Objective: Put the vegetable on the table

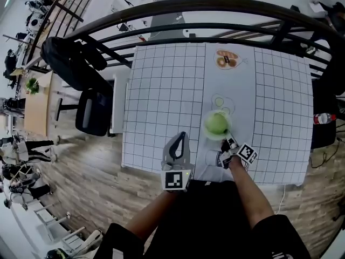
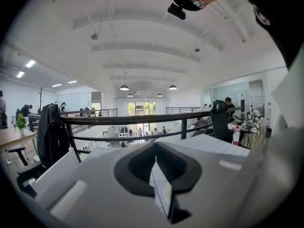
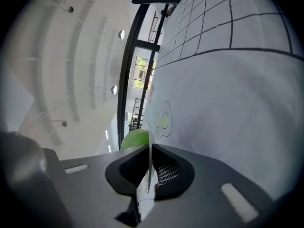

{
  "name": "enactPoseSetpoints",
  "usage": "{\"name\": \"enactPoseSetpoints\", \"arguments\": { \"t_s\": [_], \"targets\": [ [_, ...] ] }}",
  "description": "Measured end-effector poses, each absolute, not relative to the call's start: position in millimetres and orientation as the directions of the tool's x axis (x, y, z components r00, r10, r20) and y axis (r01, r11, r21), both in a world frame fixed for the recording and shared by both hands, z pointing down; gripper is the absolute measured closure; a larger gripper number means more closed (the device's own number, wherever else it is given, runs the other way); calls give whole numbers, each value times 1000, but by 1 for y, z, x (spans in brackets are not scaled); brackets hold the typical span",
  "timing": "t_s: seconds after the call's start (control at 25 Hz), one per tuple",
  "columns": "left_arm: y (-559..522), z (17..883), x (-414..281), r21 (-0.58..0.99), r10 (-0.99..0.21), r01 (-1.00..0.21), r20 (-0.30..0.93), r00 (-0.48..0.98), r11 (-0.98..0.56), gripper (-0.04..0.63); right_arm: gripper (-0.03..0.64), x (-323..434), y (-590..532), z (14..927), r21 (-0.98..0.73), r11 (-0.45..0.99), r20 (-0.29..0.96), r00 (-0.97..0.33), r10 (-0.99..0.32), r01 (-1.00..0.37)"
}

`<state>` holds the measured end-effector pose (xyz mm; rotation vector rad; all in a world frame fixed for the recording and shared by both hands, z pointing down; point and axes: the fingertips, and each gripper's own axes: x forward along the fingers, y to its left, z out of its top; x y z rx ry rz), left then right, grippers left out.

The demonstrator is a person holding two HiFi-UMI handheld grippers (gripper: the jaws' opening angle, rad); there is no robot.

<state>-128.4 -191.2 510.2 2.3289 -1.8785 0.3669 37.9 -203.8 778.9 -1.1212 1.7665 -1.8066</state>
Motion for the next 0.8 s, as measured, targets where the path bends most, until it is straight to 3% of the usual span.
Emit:
{"name": "enactPoseSetpoints", "arguments": {
  "t_s": [0.8],
  "targets": [
    [-192,509,-138,-64,-947,-982,282,151,-176,586,604,30,-197,804,-921,-232,381,-594,-708,-314]
  ]
}}
